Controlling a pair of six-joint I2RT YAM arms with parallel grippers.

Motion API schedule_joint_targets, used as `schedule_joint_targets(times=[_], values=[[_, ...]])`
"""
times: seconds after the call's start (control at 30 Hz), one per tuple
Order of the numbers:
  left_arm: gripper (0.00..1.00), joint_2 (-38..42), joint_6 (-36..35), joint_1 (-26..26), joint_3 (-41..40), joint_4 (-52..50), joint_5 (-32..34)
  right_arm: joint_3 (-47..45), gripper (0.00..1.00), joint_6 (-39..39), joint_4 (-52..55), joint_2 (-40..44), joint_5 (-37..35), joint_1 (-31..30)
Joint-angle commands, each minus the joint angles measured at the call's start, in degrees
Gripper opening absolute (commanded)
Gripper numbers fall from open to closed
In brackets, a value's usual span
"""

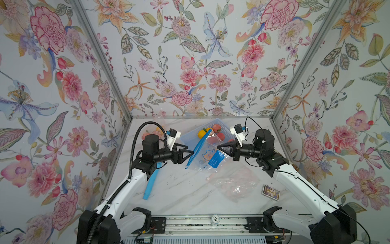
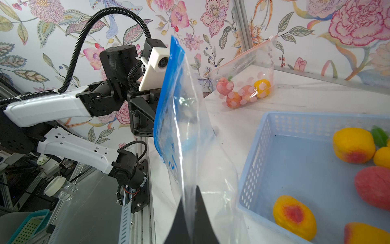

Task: Place the peach in a zip-top bag and seal the zipper
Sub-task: Pick up the zipper food storage bag at the center of the board.

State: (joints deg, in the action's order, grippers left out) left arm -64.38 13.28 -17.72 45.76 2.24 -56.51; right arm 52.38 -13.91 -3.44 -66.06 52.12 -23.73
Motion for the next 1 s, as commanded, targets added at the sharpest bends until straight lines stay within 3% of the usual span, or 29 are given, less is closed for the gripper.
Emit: schedule_joint_targets(times=[0.0, 0.13, 0.3, 0.4, 0.43, 0.5, 0.6, 0.77, 0.97], values=[[0.72, -0.70, -1.06, -1.35, 1.79, 0.76, -2.75, -0.10, 0.00, -0.75, -2.52, -0.34, 1.27, 0.28], [0.65, -2.11, -0.72, -2.75, 2.12, 1.67, -2.40, -0.48, 0.00, -1.48, -3.94, -0.55, 1.21, 0.27], [0.34, -3.11, 1.34, -3.61, 2.48, 4.65, -0.17, -0.21, 0.00, -1.60, -3.65, -1.90, 0.01, 0.00], [0.17, -2.16, -0.17, -3.55, 4.03, 0.88, 4.66, 0.22, 0.00, -1.05, -1.60, -2.74, -2.51, -0.03], [0.12, -1.68, -1.34, -3.55, 4.77, -1.67, 7.17, 0.33, 0.05, -0.81, -1.00, -2.98, -3.82, -0.16], [0.01, -0.56, -2.53, -3.52, 5.87, -5.99, 12.03, 0.56, 0.25, -0.69, -0.10, -3.21, -6.61, -0.63], [0.00, 1.30, -3.17, -3.55, 6.98, -12.52, 21.95, 1.60, 0.50, -0.91, 1.01, -3.44, -12.13, -1.77], [0.00, 3.69, -4.44, -3.55, 10.65, -25.52, 39.58, 4.32, 0.71, -1.49, 3.74, -3.54, -23.78, -5.06], [0.00, 9.56, -4.77, -3.56, 12.89, -32.14, 54.11, 7.24, 0.87, -5.73, 4.96, -5.13, -36.37, -10.57]])
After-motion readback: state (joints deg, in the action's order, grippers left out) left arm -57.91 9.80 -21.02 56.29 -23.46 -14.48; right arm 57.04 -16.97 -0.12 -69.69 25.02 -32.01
